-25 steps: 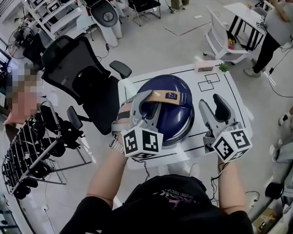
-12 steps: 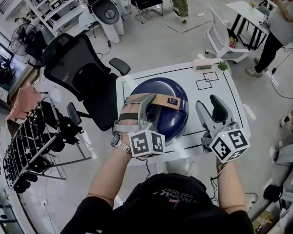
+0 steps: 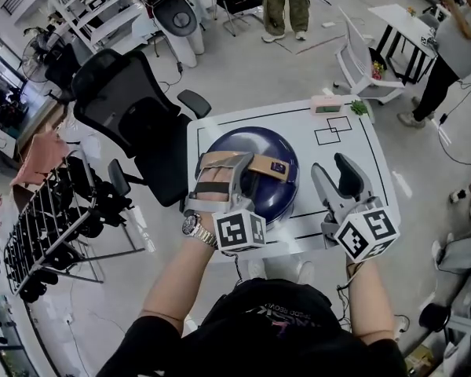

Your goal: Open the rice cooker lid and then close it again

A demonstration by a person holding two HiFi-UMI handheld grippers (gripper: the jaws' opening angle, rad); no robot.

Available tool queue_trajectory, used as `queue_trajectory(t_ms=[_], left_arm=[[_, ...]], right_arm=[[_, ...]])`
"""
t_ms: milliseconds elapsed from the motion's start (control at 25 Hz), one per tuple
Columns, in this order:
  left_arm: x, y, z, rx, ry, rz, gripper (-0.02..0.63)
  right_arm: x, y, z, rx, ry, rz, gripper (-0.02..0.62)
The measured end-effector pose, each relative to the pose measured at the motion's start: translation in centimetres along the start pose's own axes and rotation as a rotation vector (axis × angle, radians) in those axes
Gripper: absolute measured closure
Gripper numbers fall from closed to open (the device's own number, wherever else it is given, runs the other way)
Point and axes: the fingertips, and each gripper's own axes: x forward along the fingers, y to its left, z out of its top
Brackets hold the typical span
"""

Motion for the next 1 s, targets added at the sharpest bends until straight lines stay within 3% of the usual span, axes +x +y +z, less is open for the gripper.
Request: queue_trajectory(t_ms=[480, 720, 1000], left_arm=[[0.6, -1.6, 0.2, 0.05, 0.033, -0.008, 0.442], [0.6, -1.6, 0.3, 0.084, 0.061, 0.043, 0.44], [-0.9, -0.5, -0.4, -0.072, 0.12, 0.151, 0.402]], right_arm=[[-0.3, -0.9, -0.6, 0.034, -0.004, 0.021, 0.354], [-0.3, -1.1, -0.8, 0.039, 0.012, 0.057, 0.354], [-0.4, -1.1, -0.6, 0.03, 0.042, 0.139, 0.354]])
